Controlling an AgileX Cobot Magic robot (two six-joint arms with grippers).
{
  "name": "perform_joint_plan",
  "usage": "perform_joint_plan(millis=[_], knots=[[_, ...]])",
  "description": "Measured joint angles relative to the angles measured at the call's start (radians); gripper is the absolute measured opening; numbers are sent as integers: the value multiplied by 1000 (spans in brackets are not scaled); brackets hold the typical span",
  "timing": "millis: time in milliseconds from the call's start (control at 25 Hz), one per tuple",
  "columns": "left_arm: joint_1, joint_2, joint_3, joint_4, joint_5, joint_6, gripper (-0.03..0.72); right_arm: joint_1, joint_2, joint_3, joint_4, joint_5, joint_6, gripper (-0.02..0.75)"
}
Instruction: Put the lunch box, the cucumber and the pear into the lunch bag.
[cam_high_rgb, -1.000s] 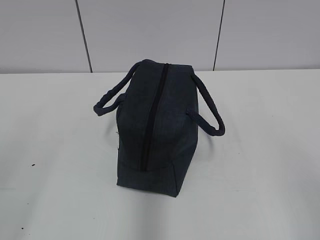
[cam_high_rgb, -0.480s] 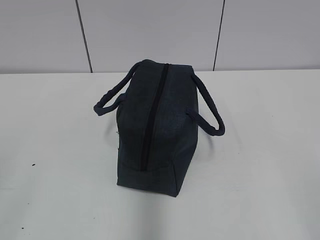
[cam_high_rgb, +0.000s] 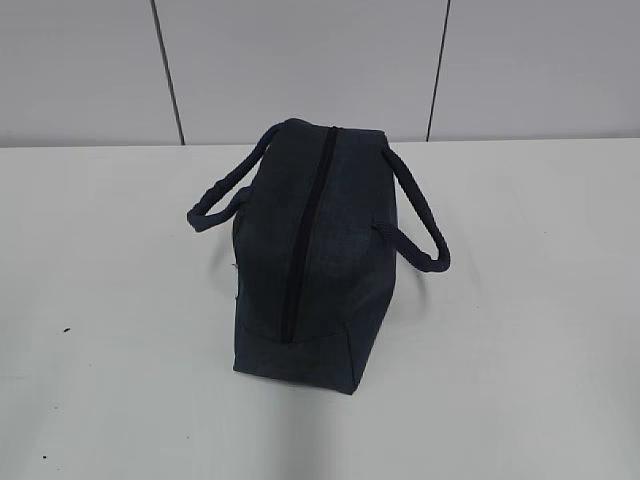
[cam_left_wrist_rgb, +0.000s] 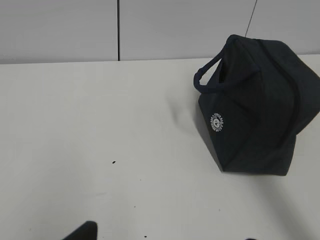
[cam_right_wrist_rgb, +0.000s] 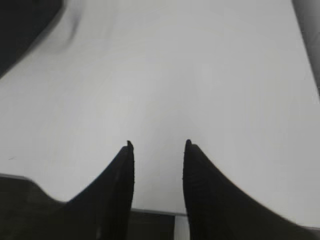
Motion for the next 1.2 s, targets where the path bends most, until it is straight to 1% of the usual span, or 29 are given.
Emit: perform_joint_plan(millis=[120, 400, 880, 960, 1160, 1200], knots=[[0, 0, 11, 0, -18, 0, 491, 0, 0, 25, -49, -44, 9, 272], [0, 0, 13, 0, -22, 0, 434, 0, 0, 25, -41, -50, 70, 271], [2, -1, 14, 0, -23, -1, 425, 0, 0, 27, -41, -52, 83, 262], [27, -10, 14, 0, -23, -1, 420, 0, 0, 27, -39, -52, 83, 261], [170, -26, 14, 0, -23, -1, 402, 0, 0, 27, -39, -54, 85, 261], [190, -26, 14, 0, -23, -1, 396, 2, 0, 27, -39, -54, 85, 261]])
